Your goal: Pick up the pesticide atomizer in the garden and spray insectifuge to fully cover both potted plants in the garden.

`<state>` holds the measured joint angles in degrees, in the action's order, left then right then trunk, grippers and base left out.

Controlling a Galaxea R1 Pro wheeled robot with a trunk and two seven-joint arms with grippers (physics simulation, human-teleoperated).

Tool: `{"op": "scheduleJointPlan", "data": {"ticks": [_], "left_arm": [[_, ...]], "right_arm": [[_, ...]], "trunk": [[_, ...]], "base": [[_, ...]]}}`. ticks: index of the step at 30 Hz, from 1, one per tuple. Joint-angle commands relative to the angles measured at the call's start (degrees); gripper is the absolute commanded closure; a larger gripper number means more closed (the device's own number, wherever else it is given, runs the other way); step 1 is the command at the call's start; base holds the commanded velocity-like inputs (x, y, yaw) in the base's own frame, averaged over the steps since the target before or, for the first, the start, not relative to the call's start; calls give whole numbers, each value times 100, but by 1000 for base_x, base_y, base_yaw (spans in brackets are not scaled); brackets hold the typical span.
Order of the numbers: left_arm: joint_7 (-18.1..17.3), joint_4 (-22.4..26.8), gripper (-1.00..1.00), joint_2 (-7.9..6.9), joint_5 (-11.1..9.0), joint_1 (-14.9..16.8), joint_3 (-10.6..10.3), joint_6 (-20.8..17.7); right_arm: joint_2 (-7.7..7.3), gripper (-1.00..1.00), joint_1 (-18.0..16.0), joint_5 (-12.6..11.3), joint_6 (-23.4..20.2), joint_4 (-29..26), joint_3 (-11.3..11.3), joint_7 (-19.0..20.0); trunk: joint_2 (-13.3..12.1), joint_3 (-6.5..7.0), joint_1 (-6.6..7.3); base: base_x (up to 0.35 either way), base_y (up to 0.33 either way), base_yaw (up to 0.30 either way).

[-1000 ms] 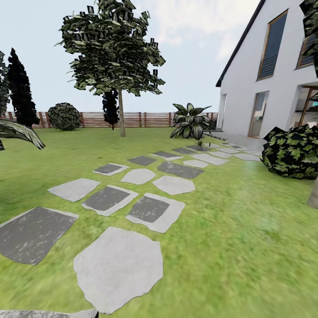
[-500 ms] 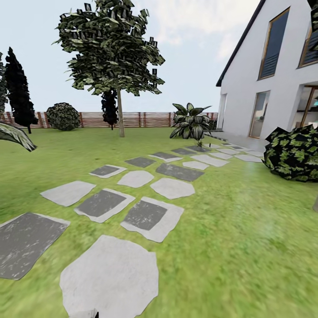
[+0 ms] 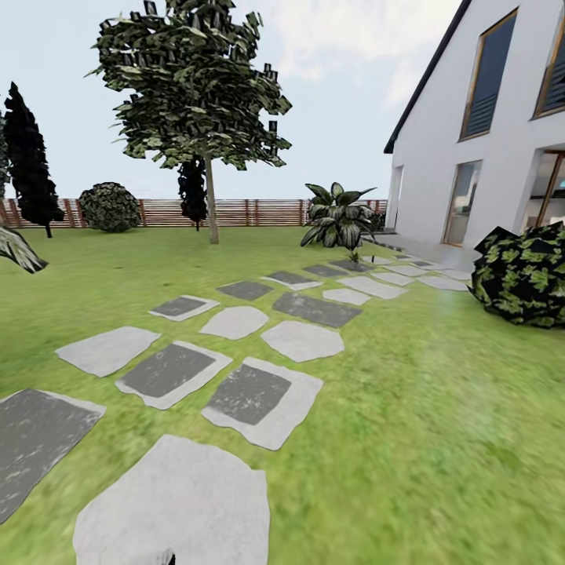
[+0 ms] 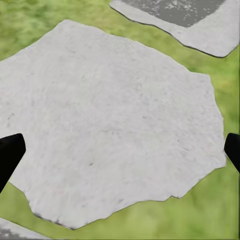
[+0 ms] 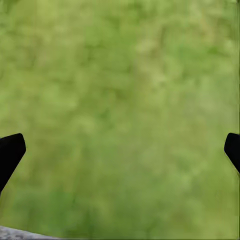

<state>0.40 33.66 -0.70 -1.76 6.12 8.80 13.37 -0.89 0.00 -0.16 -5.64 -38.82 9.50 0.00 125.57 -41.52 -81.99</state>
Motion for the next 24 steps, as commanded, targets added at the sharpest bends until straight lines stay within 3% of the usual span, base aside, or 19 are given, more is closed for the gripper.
{"op": "scheduleJointPlan", "data": {"ticks": [1,24], "left_arm": [[4,-4,-100,0,-18,3,-1,17],[4,-1,-100,1,-19,3,-1,17]], "right_arm": [[1,-100,0,-2,-33,-12,2,-2],[2,-100,0,-2,-33,-12,0,0]], "trunk": [[2,-6,-2],[2,-6,-2]], "base": [[305,-130,0],[305,-130,0]]}}
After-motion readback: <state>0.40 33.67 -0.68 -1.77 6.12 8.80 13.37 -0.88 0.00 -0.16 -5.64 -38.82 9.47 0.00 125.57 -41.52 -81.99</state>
